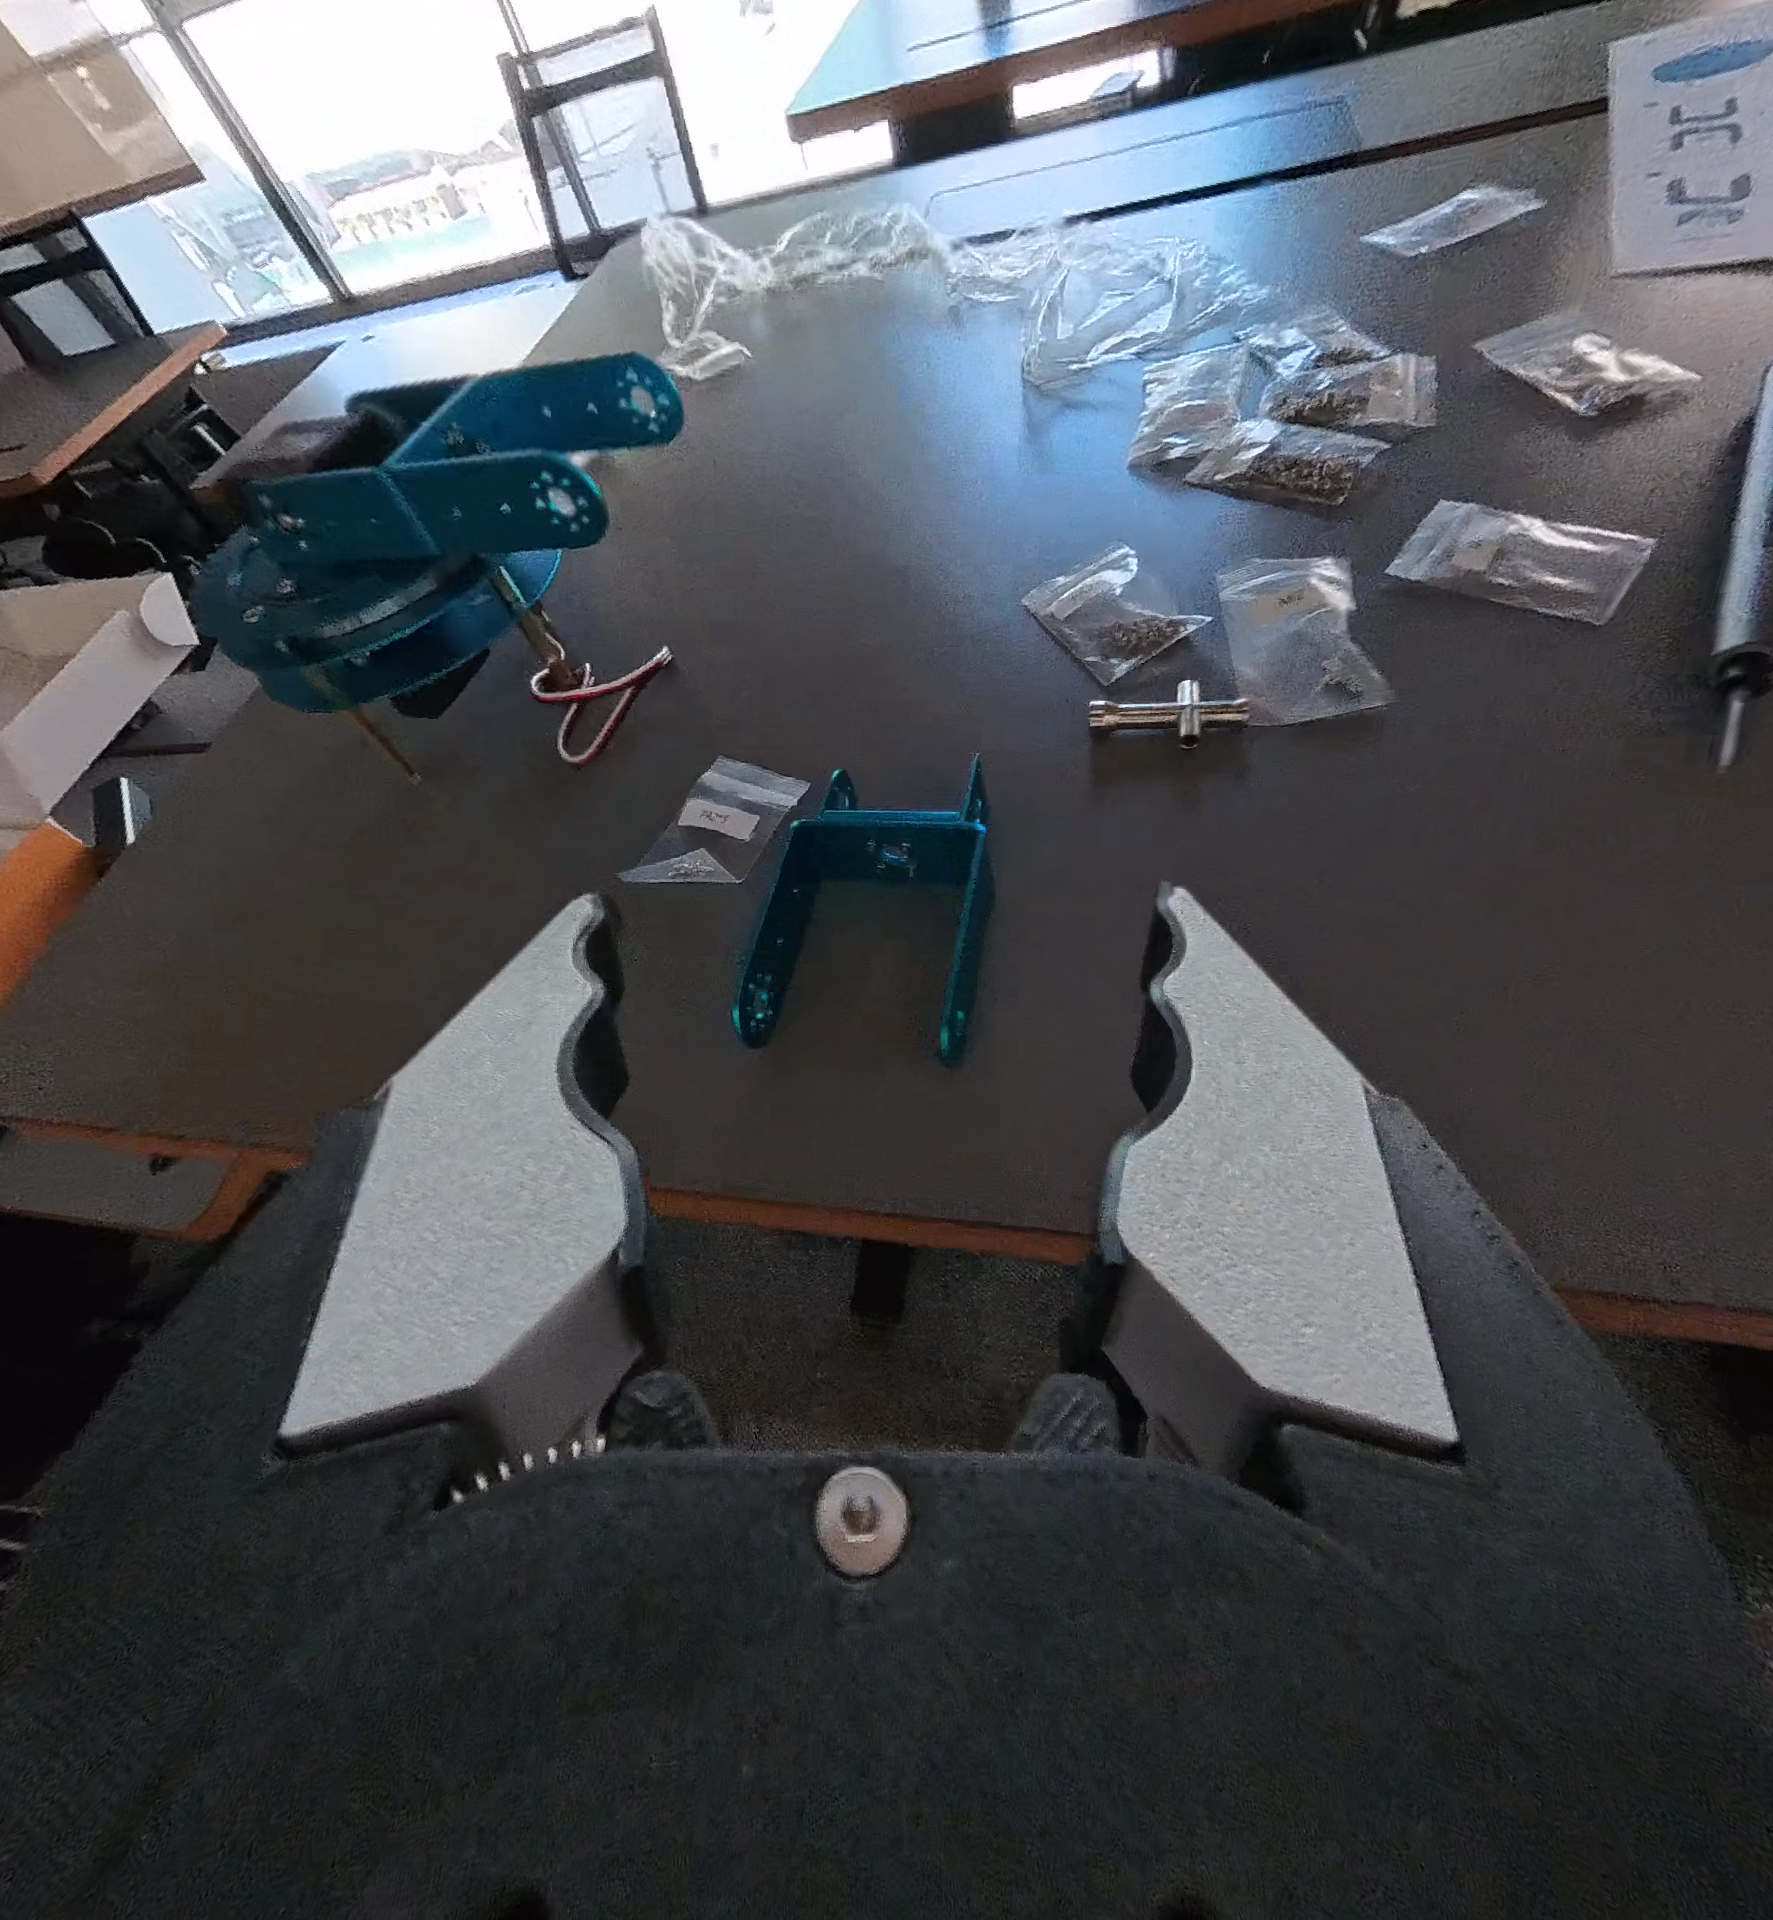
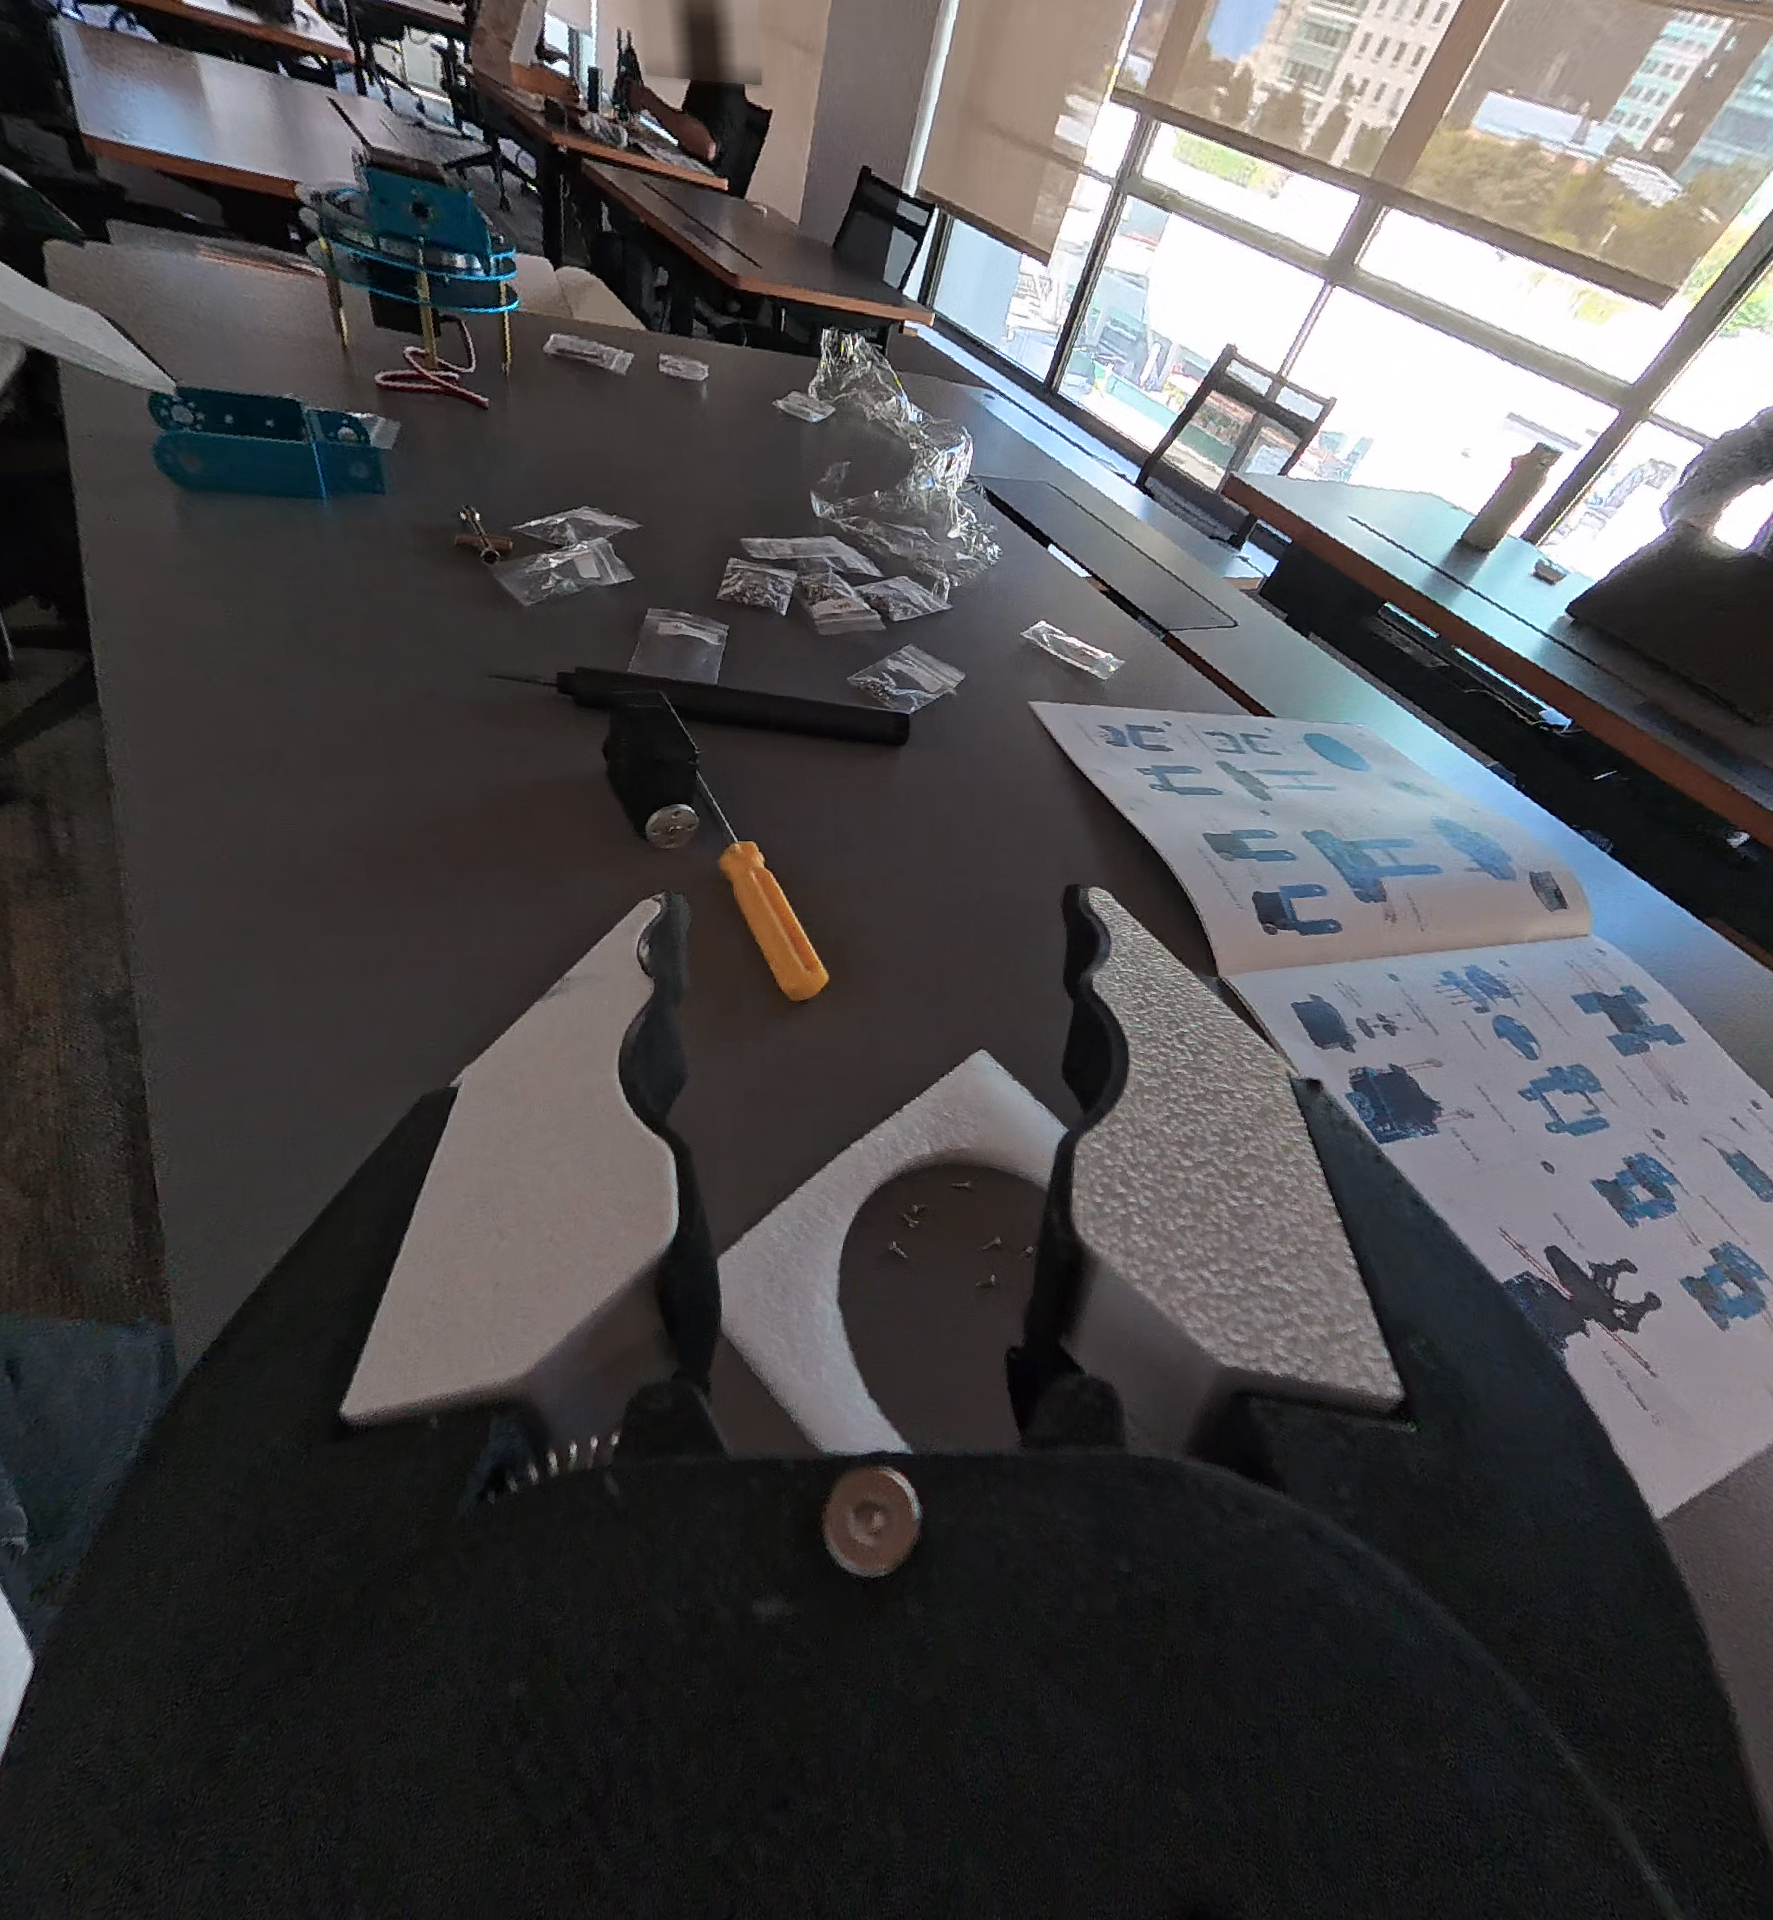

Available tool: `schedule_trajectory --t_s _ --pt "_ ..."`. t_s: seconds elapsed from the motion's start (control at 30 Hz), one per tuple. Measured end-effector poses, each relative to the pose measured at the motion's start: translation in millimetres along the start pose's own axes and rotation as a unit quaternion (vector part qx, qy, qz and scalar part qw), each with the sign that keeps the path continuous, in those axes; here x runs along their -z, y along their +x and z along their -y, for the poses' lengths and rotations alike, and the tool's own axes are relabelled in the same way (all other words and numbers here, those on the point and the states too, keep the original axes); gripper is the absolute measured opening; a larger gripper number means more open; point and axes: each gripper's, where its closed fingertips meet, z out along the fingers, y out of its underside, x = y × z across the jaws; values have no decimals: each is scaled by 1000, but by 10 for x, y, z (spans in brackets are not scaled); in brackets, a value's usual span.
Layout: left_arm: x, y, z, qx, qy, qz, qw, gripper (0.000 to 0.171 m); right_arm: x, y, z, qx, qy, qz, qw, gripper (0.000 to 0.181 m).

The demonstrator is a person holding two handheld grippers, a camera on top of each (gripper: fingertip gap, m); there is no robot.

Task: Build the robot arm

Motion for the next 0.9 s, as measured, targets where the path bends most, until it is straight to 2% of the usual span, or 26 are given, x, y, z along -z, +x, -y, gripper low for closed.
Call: schedule_trajectory --t_s 0.07,0.17,0.23,0.27,0.33,0.53,0.63,0.7,0.9 --pt "-212 -81 -128 12 -33 -12 999 108 5 42 -62 8 -16 3 1000 74" --pt "-415 -107 -310 38 -73 -37 996 107 32 153 -171 36 -45 -11 998 73" --pt "-489 -92 -383 40 -95 -52 993 100 57 237 -198 40 -52 -26 998 73" --pt "-516 -95 -398 36 -101 -54 993 91 68 270 -199 36 -50 -32 998 73" --pt "-567 -77 -369 33 -99 -61 993 82 73 318 -208 22 -45 -40 998 73" --pt "-686 -66 -428 3 -141 -69 988 83 85 423 -357 23 -74 -56 995 73" --pt "-701 -55 -421 11 -151 -81 985 76 55 431 -408 26 -81 -47 995 73" --pt "-693 -39 -430 5 -159 -90 983 66 -13 443 -428 24 -82 -41 996 74" --pt "-684 -5 -410 10 -167 -101 981 66 -363 339 -281 27 -51 -10 998 73"
